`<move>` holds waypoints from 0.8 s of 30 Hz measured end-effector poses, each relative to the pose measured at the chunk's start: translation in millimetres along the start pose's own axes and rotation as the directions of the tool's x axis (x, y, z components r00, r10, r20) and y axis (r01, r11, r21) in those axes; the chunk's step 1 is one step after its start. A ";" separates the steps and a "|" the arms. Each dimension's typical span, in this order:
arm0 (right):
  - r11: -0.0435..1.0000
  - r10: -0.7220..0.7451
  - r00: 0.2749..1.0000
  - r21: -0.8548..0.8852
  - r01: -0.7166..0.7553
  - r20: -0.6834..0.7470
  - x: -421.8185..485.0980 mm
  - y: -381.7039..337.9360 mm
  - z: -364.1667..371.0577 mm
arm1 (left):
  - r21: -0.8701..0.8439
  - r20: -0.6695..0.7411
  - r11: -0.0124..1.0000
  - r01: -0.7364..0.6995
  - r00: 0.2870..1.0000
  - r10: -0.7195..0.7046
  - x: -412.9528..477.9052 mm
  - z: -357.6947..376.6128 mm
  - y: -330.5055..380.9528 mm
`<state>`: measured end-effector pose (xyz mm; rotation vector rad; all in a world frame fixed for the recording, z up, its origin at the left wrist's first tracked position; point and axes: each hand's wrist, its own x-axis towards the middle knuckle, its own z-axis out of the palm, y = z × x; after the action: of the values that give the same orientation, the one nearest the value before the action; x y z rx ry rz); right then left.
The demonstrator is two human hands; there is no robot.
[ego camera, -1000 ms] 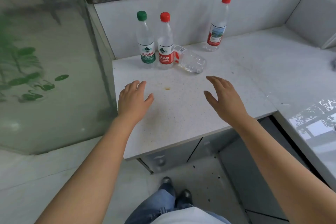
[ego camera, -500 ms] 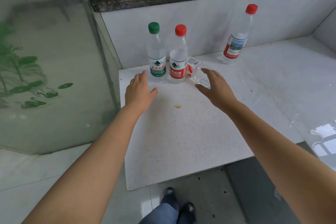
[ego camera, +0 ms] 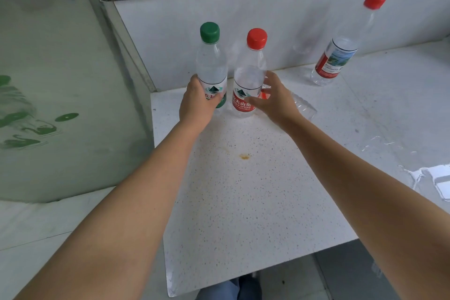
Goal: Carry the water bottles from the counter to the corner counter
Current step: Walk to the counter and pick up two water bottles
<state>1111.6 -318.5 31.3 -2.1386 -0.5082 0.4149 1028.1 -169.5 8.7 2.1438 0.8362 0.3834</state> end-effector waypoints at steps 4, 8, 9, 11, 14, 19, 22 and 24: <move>0.999 0.014 1.000 0.046 -0.014 -0.006 4.0 -1.7 4.8 | -0.074 -0.025 0.997 0.022 0.999 -0.024 4.9 4.7 -0.3; 0.998 0.025 0.999 0.063 -0.023 -0.033 7.1 -3.2 10.3 | -0.118 -0.032 0.993 0.030 0.999 -0.034 6.7 7.8 0.2; 0.998 0.025 0.999 0.063 -0.023 -0.042 7.5 -3.7 11.0 | -0.126 -0.038 0.991 0.034 0.999 -0.039 6.4 8.6 0.3; 0.997 0.024 0.998 0.069 -0.020 -0.057 7.9 -4.6 11.8 | -0.137 -0.053 0.990 0.042 0.997 -0.050 6.1 10.1 0.7; 0.997 0.017 0.997 0.074 -0.011 -0.070 4.2 -5.9 12.7 | -0.156 -0.068 0.986 0.052 0.996 -0.063 4.8 9.9 0.9; 0.990 -0.025 0.991 0.135 0.043 -0.130 -6.7 -14.2 2.4 | -0.185 -0.096 0.981 0.060 0.992 -0.079 -9.0 7.7 1.6; 0.988 -0.058 0.988 0.132 0.077 -0.141 -15.1 -18.6 -9.9 | -0.191 -0.106 0.979 0.067 0.990 -0.088 -23.8 6.6 1.2; 0.989 -0.058 0.987 0.125 0.077 -0.150 -24.8 -16.9 -17.7 | -0.199 -0.102 0.978 0.062 0.991 -0.084 -35.0 5.0 1.5</move>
<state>1094.9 -333.9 57.9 -2.0020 -0.4562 0.2439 1005.5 -196.7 6.8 1.9186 0.8983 0.5280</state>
